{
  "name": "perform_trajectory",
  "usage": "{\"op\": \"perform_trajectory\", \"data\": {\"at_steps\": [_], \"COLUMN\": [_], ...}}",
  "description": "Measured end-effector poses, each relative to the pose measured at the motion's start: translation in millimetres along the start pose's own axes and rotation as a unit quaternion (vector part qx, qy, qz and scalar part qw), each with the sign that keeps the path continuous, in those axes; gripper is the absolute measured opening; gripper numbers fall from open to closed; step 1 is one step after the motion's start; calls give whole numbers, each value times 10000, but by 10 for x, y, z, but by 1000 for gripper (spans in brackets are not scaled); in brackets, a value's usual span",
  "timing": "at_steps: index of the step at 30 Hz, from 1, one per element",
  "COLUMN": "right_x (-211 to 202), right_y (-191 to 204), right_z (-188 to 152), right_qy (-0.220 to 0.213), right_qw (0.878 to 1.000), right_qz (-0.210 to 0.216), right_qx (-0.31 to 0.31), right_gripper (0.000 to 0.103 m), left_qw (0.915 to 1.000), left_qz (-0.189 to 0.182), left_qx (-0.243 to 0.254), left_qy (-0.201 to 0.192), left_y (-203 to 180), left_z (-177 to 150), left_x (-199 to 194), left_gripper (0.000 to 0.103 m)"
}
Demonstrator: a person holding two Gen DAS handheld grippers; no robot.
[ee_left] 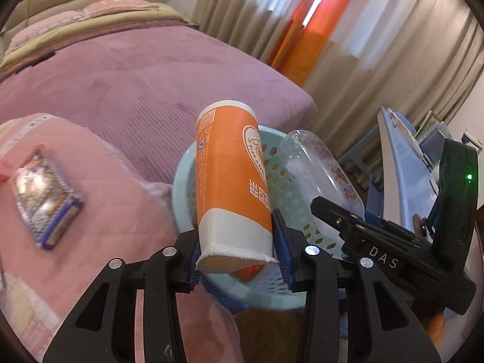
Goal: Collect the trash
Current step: 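Lift the cup and bottle, carry them over the teal basket, open both tools, then move both open tools back toward the milk cartons and card box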
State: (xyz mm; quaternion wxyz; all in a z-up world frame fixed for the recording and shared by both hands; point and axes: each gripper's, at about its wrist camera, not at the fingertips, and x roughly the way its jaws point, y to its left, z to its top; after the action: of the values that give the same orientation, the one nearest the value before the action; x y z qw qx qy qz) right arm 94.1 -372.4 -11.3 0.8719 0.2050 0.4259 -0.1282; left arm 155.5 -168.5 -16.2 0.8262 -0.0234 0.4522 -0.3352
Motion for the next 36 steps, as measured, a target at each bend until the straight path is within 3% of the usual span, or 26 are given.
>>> {"op": "perform_trajectory", "data": {"at_steps": [2, 3, 4, 6, 16, 25, 32, 36], "right_x": [45, 63, 70, 37, -323, -664, -868, -875], "right_y": [-20, -27, -33, -48, 95, 681, 1458, 1880], "right_z": [-14, -14, -15, -43, -124, -268, -475, -613], "right_qy": [73, 106, 132, 78, -203, -429, -675, -912], "right_qw": [10000, 9999, 9999, 9999, 9992, 9929, 9749, 9596], "right_qz": [-25, -8, 37, 83, 310, 712, 1035, 1105], "right_qx": [54, 76, 77, 71, -142, -851, -1850, -2420], "right_gripper": [58, 58, 58, 58, 58, 58, 58, 58], "left_qw": [9999, 9998, 9992, 9984, 9974, 9923, 9794, 9643], "left_qz": [-9, 50, 158, 141, 8, 186, 917, 1706], "left_qx": [94, 157, 234, 342, 127, -158, -429, -612], "left_qy": [-61, -115, -286, -416, -710, -1214, -1746, -1932], "left_y": [-46, -46, -65, -83, 31, 264, 726, 1096], "left_z": [22, 8, 0, -26, -146, -309, -456, -480], "left_x": [20, -20, -78, -177, -636, -1251, -1870, -2151], "left_gripper": [52, 67, 75, 79, 80, 80, 80, 82]}}
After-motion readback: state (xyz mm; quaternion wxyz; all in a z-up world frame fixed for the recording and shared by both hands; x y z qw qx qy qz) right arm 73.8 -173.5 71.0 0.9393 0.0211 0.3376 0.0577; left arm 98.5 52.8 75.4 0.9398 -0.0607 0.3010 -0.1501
